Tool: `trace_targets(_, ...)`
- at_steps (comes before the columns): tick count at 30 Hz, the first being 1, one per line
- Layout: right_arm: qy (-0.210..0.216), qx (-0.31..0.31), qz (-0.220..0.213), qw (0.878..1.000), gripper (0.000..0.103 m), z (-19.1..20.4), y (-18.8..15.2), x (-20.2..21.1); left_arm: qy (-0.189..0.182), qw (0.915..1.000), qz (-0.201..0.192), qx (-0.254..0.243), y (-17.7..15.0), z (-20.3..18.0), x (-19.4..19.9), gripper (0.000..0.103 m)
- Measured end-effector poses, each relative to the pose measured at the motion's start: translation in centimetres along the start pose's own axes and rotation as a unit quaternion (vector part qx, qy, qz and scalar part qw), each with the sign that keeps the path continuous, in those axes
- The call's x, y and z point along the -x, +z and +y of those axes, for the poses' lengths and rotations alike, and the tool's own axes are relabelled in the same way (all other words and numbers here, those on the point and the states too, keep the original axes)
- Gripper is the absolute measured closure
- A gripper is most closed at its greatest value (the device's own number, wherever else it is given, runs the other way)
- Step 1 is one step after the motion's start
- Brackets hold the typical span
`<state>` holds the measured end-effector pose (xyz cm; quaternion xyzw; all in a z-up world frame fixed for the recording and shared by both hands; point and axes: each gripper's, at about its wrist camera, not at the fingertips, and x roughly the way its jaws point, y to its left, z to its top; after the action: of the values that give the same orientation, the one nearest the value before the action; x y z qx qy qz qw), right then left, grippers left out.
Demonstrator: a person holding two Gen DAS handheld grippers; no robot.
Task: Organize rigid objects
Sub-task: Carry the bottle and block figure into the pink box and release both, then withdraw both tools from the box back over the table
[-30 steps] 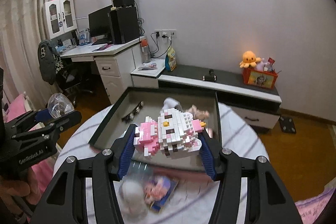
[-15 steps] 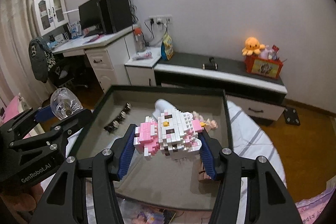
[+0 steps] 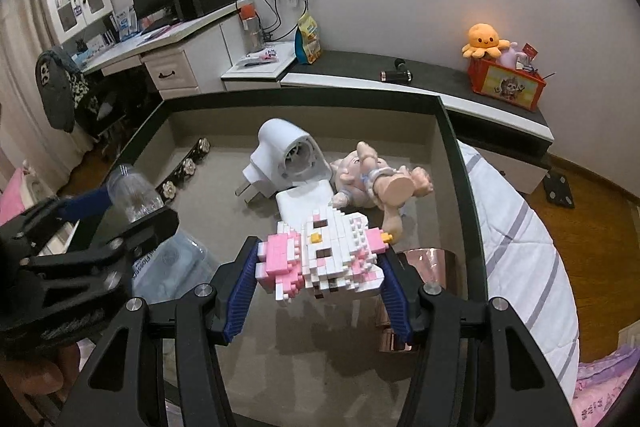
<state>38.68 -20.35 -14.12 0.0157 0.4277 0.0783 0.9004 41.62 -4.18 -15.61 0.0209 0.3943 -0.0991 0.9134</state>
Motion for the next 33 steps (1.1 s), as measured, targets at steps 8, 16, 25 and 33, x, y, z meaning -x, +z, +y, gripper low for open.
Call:
trace_targets(8, 0.011, -0.005, -0.014, 1.000, 0.000, 0.7, -0.7, 1.7, 0.016, 0.9987, -0.038, 0.029, -1.2, 2.4, 4.9, 0.000)
trace_targets(16, 0.029, -0.027, -0.048, 0.998, 0.000, 1.4, -2.3, 5.4, 0.031, 0.9962, -0.070, 0.041, -3.4, 2.9, 10.7, 0.000)
trace_targets(25, 0.017, -0.057, -0.139, 0.989, 0.000, 2.3, -6.0, 15.3, 0.030, 0.9932, -0.105, 0.039, -5.4, 1.3, 17.4, 0.000)
trace_targets(33, -0.003, -0.067, -0.192, 0.979, 0.000, 3.1, -9.2, 22.8, 0.036, 0.9873, -0.151, 0.031, -7.7, -0.6, 23.7, 0.000)
